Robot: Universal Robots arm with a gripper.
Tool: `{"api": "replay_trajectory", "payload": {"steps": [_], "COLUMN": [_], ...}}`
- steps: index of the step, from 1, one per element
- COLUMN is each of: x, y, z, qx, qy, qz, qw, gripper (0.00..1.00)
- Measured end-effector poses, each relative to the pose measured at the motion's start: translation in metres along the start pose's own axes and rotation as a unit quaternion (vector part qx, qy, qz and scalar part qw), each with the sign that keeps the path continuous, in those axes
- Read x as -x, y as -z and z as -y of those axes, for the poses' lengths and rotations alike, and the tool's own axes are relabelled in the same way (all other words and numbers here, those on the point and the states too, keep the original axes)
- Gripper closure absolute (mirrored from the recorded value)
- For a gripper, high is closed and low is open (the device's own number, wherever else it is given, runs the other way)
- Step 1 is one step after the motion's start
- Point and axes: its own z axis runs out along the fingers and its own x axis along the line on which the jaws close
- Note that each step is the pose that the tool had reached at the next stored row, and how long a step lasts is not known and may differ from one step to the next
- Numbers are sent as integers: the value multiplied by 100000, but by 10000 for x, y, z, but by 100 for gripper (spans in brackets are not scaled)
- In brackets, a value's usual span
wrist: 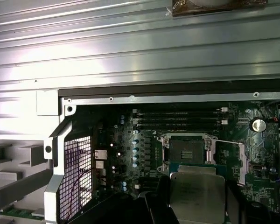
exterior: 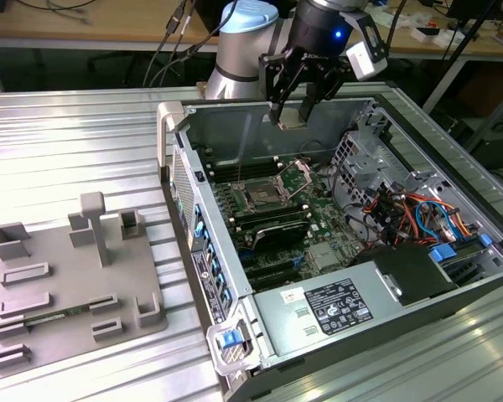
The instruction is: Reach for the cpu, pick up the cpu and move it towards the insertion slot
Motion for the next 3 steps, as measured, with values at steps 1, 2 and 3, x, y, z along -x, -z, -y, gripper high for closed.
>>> {"api": "replay_trajectory", "payload": {"steps": [1,2,3], "x": [0,0,0], "y": [0,0,0], "z": [0,0,0], "qx": [0,-1,1], "qy": [-6,-6,-7], "qz": [2,0,2], "qw": [100000,100000,100000], "gripper": [45,45,45]}}
